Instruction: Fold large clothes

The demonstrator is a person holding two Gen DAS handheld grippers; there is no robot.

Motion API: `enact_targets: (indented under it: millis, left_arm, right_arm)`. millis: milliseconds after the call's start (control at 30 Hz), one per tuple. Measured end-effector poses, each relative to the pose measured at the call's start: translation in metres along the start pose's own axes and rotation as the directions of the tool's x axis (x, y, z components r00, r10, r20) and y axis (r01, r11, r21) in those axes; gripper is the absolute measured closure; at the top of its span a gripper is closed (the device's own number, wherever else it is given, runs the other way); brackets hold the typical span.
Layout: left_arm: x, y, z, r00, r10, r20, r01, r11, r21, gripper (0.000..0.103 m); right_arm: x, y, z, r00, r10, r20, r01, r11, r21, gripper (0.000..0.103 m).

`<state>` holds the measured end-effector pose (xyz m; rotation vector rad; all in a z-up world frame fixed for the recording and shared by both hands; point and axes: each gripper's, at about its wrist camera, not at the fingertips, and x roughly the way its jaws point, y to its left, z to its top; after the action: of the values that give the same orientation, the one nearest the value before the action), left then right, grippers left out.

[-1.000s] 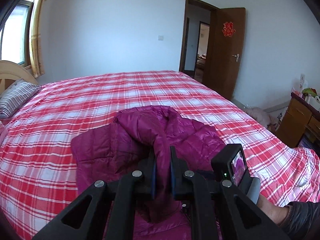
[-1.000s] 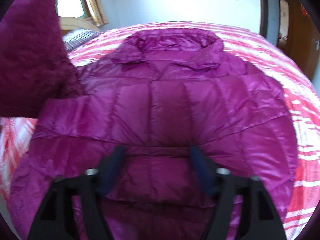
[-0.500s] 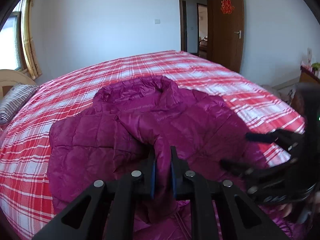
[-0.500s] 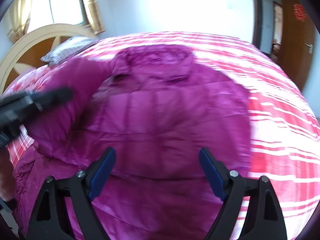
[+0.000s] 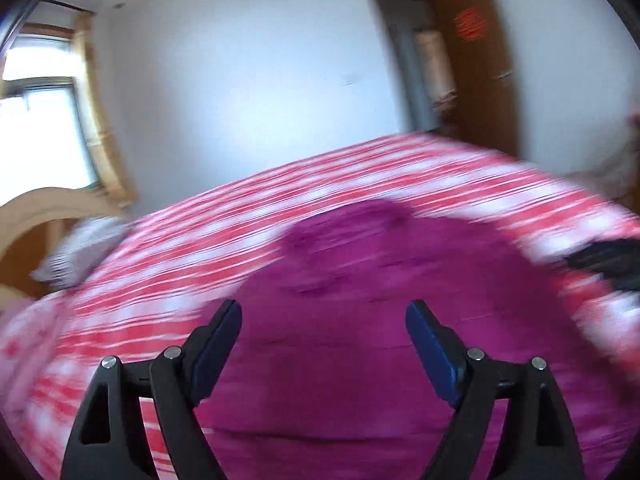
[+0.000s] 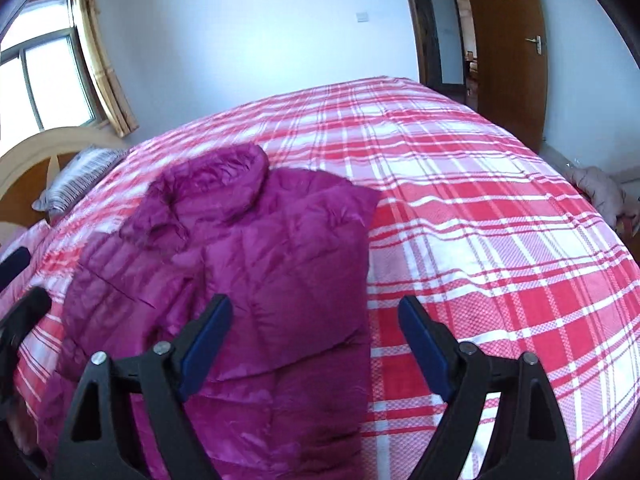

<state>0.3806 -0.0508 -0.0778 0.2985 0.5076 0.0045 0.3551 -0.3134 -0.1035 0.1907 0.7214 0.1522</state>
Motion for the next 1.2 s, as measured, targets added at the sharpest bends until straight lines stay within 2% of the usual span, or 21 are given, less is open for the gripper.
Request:
enact_targets:
  millis: [33, 67, 133, 167, 200, 267, 367, 467, 533, 700, 833, 933, 1000, 1133, 1167, 1200]
  left_arm:
    - [0.022, 0.018, -0.006, 0.995, 0.085, -0.051, -0.086, 0.996, -0.008, 0.018]
    - [0.040, 0.031, -0.012, 0.987, 0.131, -0.094, -0.133, 0.991, -0.015, 0.018]
    - [0.069, 0.049, -0.024, 0.973, 0.159, -0.168, -0.167, 0.986, -0.030, 0.018]
    - [0.088, 0.058, -0.035, 0.960, 0.176, -0.219, -0.189, 0.981, -0.040, 0.018]
    - [0.097, 0.062, -0.042, 0.953, 0.175, -0.248, -0.192, 0.980, -0.045, 0.018]
    - [0.110, 0.066, -0.057, 0.946, 0.155, -0.286, -0.179, 0.982, -0.061, 0.018]
    - [0.110, 0.066, -0.067, 0.949, 0.147, -0.280, -0.177, 0.981, -0.083, 0.018]
    - [0.113, 0.062, -0.066, 0.949, 0.143, -0.280, -0.170, 0.983, -0.074, 0.018]
    - [0.115, 0.062, -0.069, 0.950, 0.124, -0.285, -0.153, 0.985, -0.083, 0.017]
    - [0.109, 0.065, -0.060, 0.953, 0.133, -0.274, -0.162, 0.983, -0.087, 0.017]
    - [0.084, 0.077, -0.035, 0.976, 0.088, -0.197, -0.126, 0.974, -0.190, 0.017]
    - [0.082, 0.074, -0.014, 0.987, 0.054, -0.154, -0.086, 0.974, -0.209, 0.017]
    - [0.096, 0.068, -0.009, 0.984, -0.015, -0.176, -0.025, 0.974, -0.224, 0.017]
    - [0.127, 0.069, -0.021, 0.963, -0.143, -0.228, 0.065, 0.946, -0.318, 0.017]
    - [0.134, 0.070, -0.027, 0.959, -0.145, -0.243, 0.060, 0.943, -0.326, 0.017]
    - [0.142, 0.068, -0.034, 0.955, -0.105, -0.276, 0.017, 0.953, -0.302, 0.017]
  right_arm:
    - [-0.005, 0.007, 0.003, 1.000, 0.021, 0.003, -0.021, 1.000, -0.006, 0.024]
    - [-0.011, 0.017, 0.005, 0.999, 0.048, 0.004, -0.048, 0.999, -0.020, 0.027]
    - [-0.015, 0.050, 0.011, 0.994, 0.112, -0.012, -0.112, 0.991, -0.074, 0.032]
    - [-0.013, 0.070, 0.012, 0.988, 0.150, -0.029, -0.152, 0.983, -0.101, 0.033]
    - [-0.011, 0.089, 0.011, 0.982, 0.184, -0.049, -0.189, 0.973, -0.130, 0.035]
    - [0.002, 0.121, 0.007, 0.976, 0.199, -0.085, -0.212, 0.958, -0.195, 0.041]
    - [0.031, 0.146, -0.005, 0.978, 0.167, -0.128, -0.194, 0.950, -0.245, 0.041]
    - [0.065, 0.145, -0.020, 0.975, 0.108, -0.196, -0.153, 0.961, -0.232, 0.042]
    - [0.076, 0.138, -0.030, 0.976, 0.074, -0.205, -0.124, 0.962, -0.245, 0.046]
    - [0.084, 0.127, -0.045, 0.979, 0.071, -0.192, -0.120, 0.959, -0.256, 0.047]
    - [0.089, 0.128, -0.048, 0.982, 0.059, -0.179, -0.105, 0.960, -0.260, 0.047]
    - [0.089, 0.131, -0.048, 0.984, 0.050, -0.170, -0.096, 0.957, -0.272, 0.047]
    - [0.088, 0.130, -0.049, 0.985, 0.057, -0.165, -0.100, 0.958, -0.267, 0.047]
    - [0.088, 0.128, -0.050, 0.986, 0.069, -0.155, -0.107, 0.960, -0.259, 0.047]
    - [0.088, 0.128, -0.050, 0.986, 0.073, -0.153, -0.111, 0.961, -0.255, 0.047]
    - [0.087, 0.127, -0.050, 0.985, 0.077, -0.152, -0.114, 0.961, -0.253, 0.047]
